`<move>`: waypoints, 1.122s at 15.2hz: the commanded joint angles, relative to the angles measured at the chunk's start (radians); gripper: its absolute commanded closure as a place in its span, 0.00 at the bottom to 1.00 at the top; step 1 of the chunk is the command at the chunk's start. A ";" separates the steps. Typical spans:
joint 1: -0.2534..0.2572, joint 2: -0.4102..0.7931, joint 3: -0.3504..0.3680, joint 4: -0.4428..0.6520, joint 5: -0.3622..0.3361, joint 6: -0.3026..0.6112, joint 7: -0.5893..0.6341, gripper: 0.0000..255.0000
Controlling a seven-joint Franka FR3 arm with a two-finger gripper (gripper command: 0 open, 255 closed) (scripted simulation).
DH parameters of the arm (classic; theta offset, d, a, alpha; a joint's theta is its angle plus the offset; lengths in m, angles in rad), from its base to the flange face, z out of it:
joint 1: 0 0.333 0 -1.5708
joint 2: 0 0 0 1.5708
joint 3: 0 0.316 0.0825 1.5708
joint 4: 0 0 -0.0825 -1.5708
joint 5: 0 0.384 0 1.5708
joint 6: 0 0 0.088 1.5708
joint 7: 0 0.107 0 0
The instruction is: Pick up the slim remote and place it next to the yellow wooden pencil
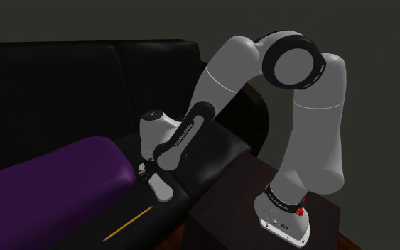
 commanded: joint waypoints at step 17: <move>-0.010 -0.120 0.012 -0.010 0.018 -0.110 -0.013 0.00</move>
